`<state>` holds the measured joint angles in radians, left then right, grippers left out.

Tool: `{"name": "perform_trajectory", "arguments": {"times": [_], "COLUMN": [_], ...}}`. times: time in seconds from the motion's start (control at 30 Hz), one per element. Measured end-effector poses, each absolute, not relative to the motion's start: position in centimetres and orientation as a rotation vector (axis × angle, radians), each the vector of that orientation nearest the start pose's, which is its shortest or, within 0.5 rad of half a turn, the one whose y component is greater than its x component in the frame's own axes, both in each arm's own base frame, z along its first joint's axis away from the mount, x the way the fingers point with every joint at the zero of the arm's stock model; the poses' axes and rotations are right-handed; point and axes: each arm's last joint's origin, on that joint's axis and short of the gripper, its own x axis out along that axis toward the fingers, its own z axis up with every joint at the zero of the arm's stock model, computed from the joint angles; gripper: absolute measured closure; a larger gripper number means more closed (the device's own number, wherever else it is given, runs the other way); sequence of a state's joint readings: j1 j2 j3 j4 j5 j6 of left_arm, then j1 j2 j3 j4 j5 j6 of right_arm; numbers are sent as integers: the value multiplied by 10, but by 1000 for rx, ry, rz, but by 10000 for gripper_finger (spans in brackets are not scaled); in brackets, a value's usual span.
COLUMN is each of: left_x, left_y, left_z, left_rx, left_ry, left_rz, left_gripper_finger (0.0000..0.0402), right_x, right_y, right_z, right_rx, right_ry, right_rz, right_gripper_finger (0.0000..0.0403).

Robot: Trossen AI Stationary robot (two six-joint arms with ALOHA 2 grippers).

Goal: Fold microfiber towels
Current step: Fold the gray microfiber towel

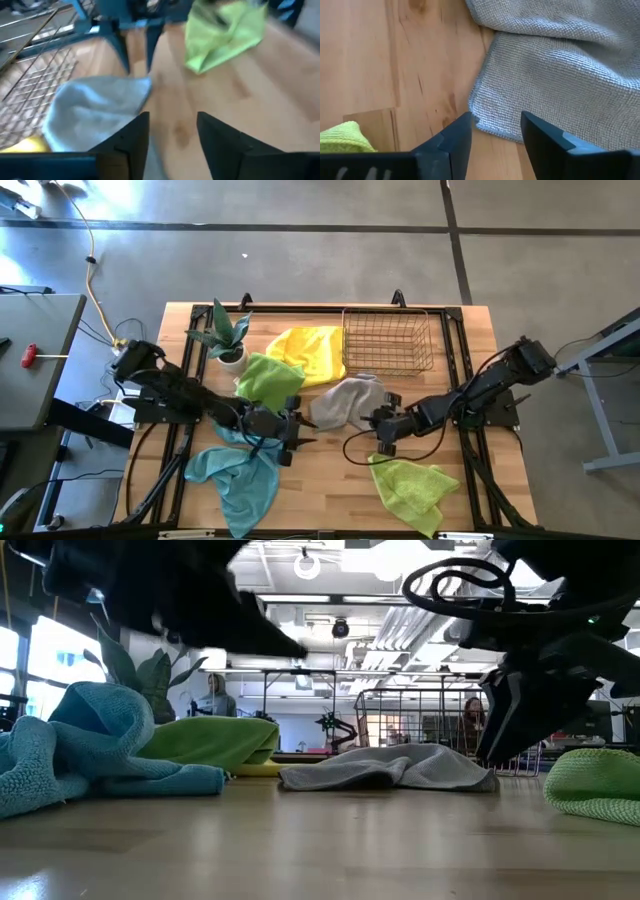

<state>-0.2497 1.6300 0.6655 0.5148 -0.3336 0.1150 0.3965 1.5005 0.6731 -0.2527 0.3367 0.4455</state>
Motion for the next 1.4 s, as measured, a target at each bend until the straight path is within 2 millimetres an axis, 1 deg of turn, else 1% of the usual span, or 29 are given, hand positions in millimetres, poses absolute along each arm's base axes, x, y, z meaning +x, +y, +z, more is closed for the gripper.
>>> {"name": "perform_trajectory", "arguments": {"times": [0.1, 0.2, 0.3, 0.4, 0.53, 0.63, 0.87, 0.93, 1.03, 1.3, 1.33, 1.4], "left_x": [306, 307, 309, 309, 311, 311, 311, 311, 311, 309, 309, 308], "left_y": [-66, -66, -66, -67, -68, -68, -70, -70, -70, -78, -79, -81], "left_z": [148, 135, 124, 117, 116, 117, 120, 120, 120, 120, 120, 120], "left_rx": [338, 426, 450, 446, 441, 439, 434, 433, 433, 442, 443, 447], "left_ry": [461, 511, 537, 552, 539, 536, 514, 515, 514, 508, 507, 506], "left_rz": [95, 111, 104, 105, 105, 106, 103, 103, 101, 77, 74, 73], "left_gripper_finger": [224, 218, 219, 222, 224, 224, 224, 224, 224, 224, 224, 224], "right_x": [239, 237, 237, 240, 243, 246, 249, 249, 249, 249, 249, 249], "right_y": [94, 99, 104, 107, 108, 107, 107, 107, 107, 107, 107, 107], "right_z": [143, 143, 139, 131, 118, 112, 111, 111, 111, 110, 110, 110], "right_rx": [-11, -92, -162, -189, -203, -214, -234, -234, -226, -191, -189, -186], "right_ry": [991, 984, 972, 983, 1009, 1010, 968, 970, 971, 986, 988, 988], "right_rz": [-134, -98, -93, -79, -89, -110, -161, -165, -166, -140, -137, -135], "right_gripper_finger": [230, 230, 235, 240, 242, 242, 246, 258, 286, 383, 392, 398]}}
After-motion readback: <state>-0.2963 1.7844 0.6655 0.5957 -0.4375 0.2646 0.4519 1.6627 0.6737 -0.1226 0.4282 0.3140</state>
